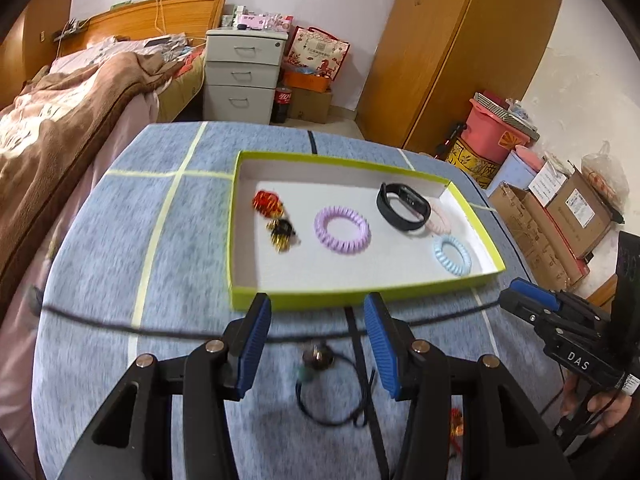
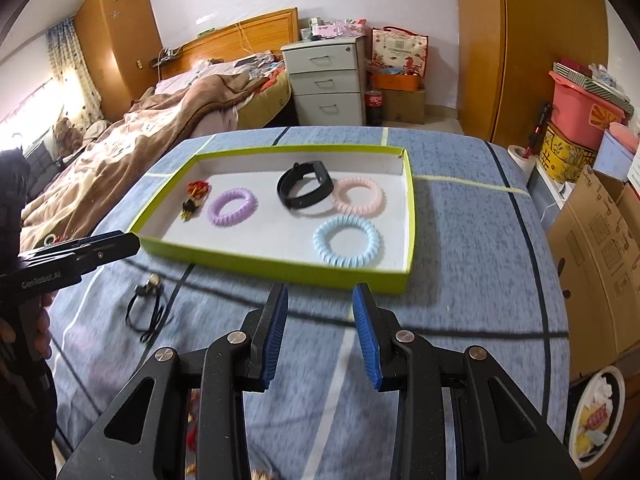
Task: Organize jewelry
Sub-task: 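Withdraw both grippers from the box back toward the remaining jewelry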
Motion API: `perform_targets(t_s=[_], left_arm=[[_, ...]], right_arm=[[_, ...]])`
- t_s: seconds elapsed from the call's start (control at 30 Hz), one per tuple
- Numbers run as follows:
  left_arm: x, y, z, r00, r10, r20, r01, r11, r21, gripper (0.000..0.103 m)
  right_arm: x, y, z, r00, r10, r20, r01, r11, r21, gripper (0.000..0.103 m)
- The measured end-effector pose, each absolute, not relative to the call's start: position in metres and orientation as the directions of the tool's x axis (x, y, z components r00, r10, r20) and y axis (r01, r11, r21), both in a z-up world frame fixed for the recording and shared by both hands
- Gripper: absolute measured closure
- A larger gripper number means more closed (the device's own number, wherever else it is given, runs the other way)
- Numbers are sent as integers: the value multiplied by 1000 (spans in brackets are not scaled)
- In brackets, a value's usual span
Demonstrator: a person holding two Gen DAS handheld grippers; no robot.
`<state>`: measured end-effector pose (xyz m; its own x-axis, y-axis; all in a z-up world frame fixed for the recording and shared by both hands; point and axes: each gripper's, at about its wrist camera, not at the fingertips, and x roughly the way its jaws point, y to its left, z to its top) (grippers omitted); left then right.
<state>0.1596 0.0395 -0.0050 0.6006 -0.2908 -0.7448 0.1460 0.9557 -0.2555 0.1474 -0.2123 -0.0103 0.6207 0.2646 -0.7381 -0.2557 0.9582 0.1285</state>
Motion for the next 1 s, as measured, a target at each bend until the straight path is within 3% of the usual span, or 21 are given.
perform_targets(t_s=[0.53, 1.0], left_arm=[[93, 46, -12, 603, -326, -728, 182, 945, -272, 52], [73, 51, -21, 585, -341, -736, 180, 939, -292, 50]], right_arm=[[81, -217, -32, 543, 354, -762, -343, 921, 184, 68], [65, -203, -49, 503, 318, -803, -373, 919, 130, 68]])
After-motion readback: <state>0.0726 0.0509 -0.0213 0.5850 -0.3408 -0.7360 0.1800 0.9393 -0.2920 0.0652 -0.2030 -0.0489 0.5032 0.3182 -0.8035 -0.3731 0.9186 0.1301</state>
